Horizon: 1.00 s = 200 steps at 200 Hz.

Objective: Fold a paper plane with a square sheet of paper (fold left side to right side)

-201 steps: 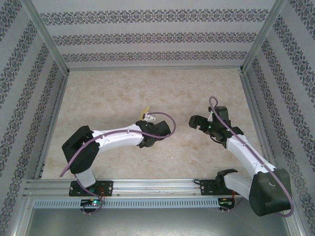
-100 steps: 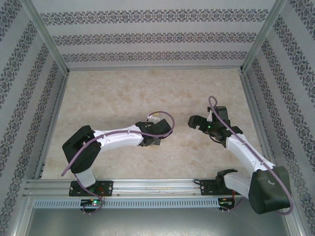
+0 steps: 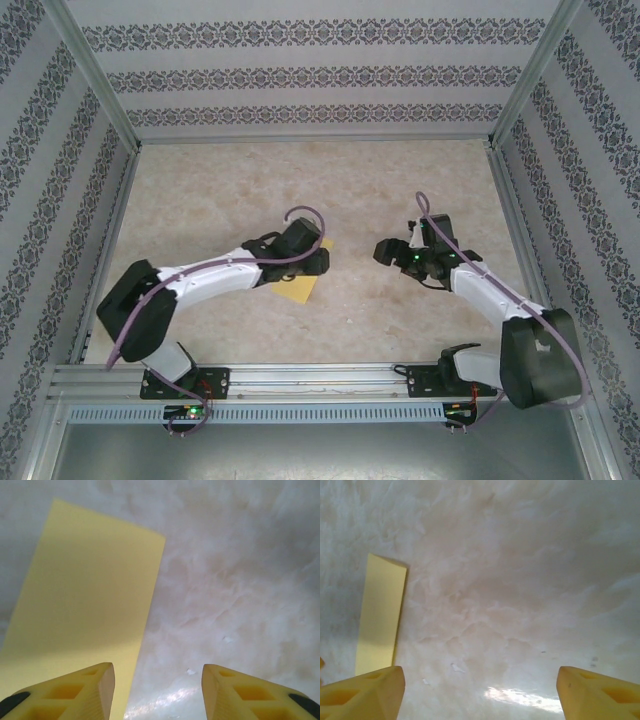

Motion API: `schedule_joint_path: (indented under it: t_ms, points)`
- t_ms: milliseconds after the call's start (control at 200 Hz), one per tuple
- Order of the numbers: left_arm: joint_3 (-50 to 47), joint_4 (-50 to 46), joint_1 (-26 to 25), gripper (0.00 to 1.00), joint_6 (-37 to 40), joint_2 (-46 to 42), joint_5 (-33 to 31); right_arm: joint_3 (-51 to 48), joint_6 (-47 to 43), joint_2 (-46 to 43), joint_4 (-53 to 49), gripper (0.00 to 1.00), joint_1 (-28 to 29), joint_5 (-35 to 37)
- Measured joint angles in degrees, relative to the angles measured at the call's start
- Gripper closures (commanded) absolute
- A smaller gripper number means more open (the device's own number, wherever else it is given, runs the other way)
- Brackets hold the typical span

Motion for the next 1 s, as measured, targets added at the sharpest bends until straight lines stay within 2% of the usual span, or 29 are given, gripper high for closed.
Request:
schedule_joint_path:
  t_ms: [225,460,595,999]
  points:
    - [-7.8,5.5,9.0,0.51,2.2,-11.3,1.9,1.9,7.6,8.2,8.6,0.52,12.6,-0.6]
    - [-13.6,6.2,14.2,0.51,3.6,-20.3,1.9,6.0,15.0,17.1,17.4,0.73,21.8,2.0]
    - [-15.7,6.2,15.6,0.51,3.9,-22.6,1.9,8.7,17.5,22.1,20.6,0.82,23.9,3.5]
    - [-16.6,6.0,16.7,0.48,4.7,-23.0,2.6,15.1,17.6,32.3,20.7,0.97,24.9,3.8]
